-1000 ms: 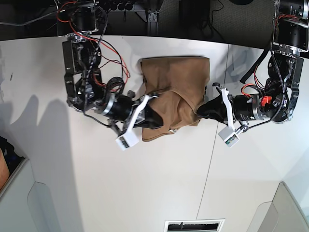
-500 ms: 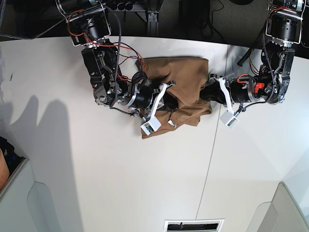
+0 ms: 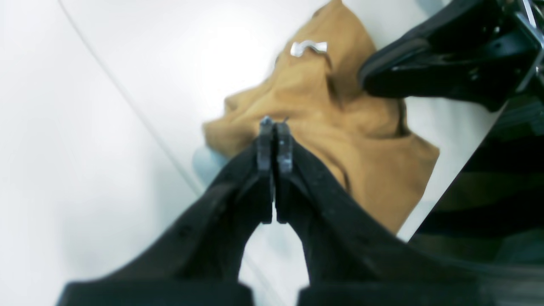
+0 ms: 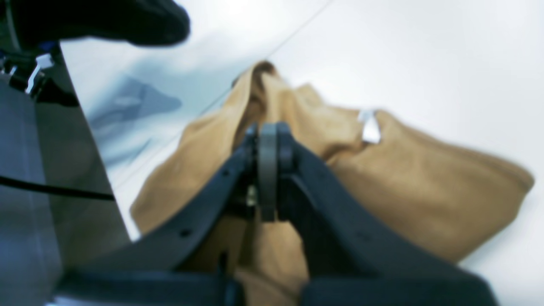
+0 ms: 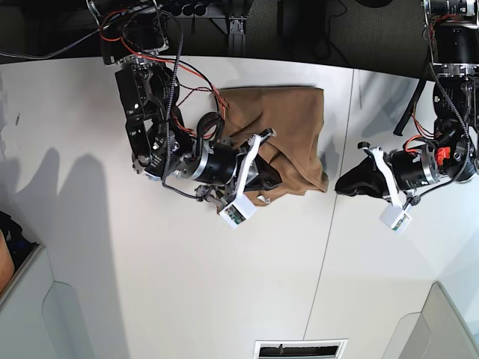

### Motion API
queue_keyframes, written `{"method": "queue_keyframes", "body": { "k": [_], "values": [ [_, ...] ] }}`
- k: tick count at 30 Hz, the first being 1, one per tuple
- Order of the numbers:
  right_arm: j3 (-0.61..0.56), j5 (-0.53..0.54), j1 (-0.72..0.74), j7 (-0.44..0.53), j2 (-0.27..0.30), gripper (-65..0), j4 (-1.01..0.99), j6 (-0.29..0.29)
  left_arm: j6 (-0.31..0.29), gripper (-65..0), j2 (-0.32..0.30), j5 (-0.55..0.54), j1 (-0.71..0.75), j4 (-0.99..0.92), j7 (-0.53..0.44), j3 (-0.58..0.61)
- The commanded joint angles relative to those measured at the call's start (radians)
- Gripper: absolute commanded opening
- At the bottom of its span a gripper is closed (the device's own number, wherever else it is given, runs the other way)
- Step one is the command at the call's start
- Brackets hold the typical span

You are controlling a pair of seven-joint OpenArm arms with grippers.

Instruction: Layout the t-shirt on the table in an organized manner, then fold the t-shirt properly

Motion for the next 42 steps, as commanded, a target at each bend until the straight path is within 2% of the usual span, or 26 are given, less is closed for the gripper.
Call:
{"method": "queue_keyframes", "body": {
  "k": [1,6,11,16,19,23,31,35,39,42],
  "values": [
    [0.001,0.039,-0.003,0.014,0.015,-65.0,0.029,0.001,-0.005,-65.0,-0.030,-0.019,0.008,0.028,-0.009,-0.010],
    [0.001,0.081,-0.113,-0.003,0.107,-65.0,0.113,0.001,-0.005,-65.0,-0.108,-0.017,0.147,0.095,-0.004,-0.038],
    [0.001,0.083,-0.253,-0.011,0.193,-65.0,0.195,0.001,-0.005,-65.0,-0.158,-0.016,0.333,0.161,0.003,-0.145],
    [0.002,0.083,-0.374,-0.012,0.277,-65.0,0.245,0.002,-0.005,-65.0,-0.163,-0.016,0.525,0.243,0.042,-0.236],
    [0.003,0.082,-0.444,-0.010,0.325,-65.0,0.283,0.002,-0.005,-65.0,-0.163,-0.005,0.636,0.269,0.042,-0.251],
    [0.003,0.082,-0.493,-0.004,0.375,-65.0,0.339,0.001,-0.005,-65.0,-0.156,-0.005,0.715,0.274,0.039,-0.251],
    [0.009,0.101,-0.628,-0.015,0.430,-65.0,0.367,0.002,-0.005,-65.0,-0.152,0.021,0.853,0.273,0.039,-0.250],
    [0.009,0.093,-0.711,-0.015,0.443,-65.0,0.365,0.010,-0.005,-65.0,-0.151,0.068,0.924,0.262,0.010,-0.250],
    [0.009,0.060,-0.784,-0.014,0.451,-65.0,0.335,0.009,-0.005,-65.0,-0.152,0.165,0.969,0.191,-0.050,-0.228],
    [0.008,0.044,-0.813,-0.014,0.451,-65.0,0.268,0.009,-0.005,-65.0,-0.152,0.256,0.968,0.091,-0.098,-0.169]
  ]
}}
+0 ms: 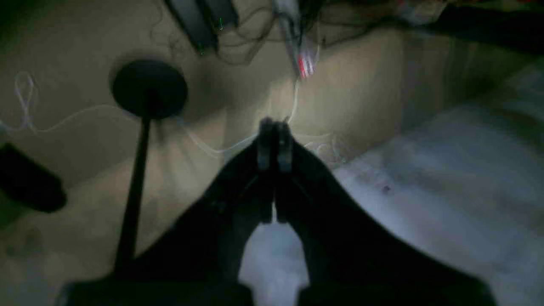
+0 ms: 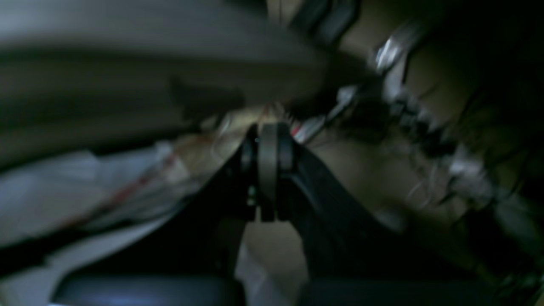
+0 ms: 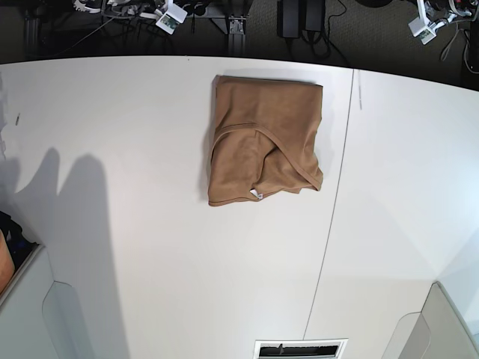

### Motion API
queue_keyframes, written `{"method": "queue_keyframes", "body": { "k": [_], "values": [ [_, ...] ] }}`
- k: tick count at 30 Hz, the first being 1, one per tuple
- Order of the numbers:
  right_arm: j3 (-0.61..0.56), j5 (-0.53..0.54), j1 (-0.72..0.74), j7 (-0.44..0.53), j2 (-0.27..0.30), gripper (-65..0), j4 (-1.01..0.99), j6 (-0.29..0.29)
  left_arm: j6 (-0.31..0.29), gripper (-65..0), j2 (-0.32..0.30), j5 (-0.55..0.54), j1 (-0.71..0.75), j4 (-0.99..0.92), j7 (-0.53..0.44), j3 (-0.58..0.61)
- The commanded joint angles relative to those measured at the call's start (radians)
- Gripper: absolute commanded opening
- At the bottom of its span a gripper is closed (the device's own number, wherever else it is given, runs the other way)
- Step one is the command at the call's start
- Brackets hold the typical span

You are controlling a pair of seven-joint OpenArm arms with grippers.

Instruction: Layout the t-shirt on the table in an organized manner, then fold the t-shirt properly

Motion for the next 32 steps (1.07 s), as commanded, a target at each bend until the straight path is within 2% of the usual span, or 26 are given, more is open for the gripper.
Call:
{"method": "queue_keyframes", "body": {
  "k": [1,4,7,9,12,15,18,22,26,32],
  "values": [
    [0.002,0.010,-0.014,0.012,0.011,-65.0,-0.019,0.007,-0.006,-65.0,-0.008,0.016,0.012,-0.025,-0.017,0.021],
    [0.002,0.010,-0.010,0.016,0.010,-65.0,-0.134,0.007,-0.006,-65.0,-0.008,0.114,0.000,-0.134,-0.099,0.130],
    [0.000,0.010,0.013,0.027,0.010,-65.0,-0.261,-0.006,-0.006,-65.0,-0.007,0.204,-0.057,-0.252,-0.139,0.270],
    [0.000,0.010,0.040,0.027,0.010,-65.0,-0.352,-0.021,0.046,-65.0,0.008,0.264,-0.122,-0.337,-0.143,0.365],
    [-0.003,0.004,0.100,0.025,0.004,-65.0,-0.491,-0.035,0.126,-65.0,0.063,0.299,-0.243,-0.498,-0.142,0.476],
    [-0.014,-0.018,0.172,-0.016,-0.010,-65.0,-0.620,-0.084,0.151,-65.0,0.137,0.324,-0.377,-0.702,-0.142,0.557],
    [-0.014,-0.035,0.235,-0.030,-0.035,-65.0,-0.729,-0.126,0.158,-65.0,0.211,0.339,-0.512,-0.902,-0.161,0.620],
    [-0.014,-0.087,0.307,-0.031,-0.079,-65.0,-0.844,-0.151,0.158,-65.0,0.290,0.376,-0.662,-1.080,-0.244,0.690],
    [-0.014,-0.142,0.377,-0.039,-0.132,-65.0,-0.929,-0.177,0.158,-65.0,0.335,0.385,-0.766,-1.140,-0.261,0.746],
    [-0.014,-0.192,0.422,-0.048,-0.186,-65.0,-0.958,-0.184,0.158,-65.0,0.385,0.366,-0.806,-1.141,-0.305,0.752]
  ]
}}
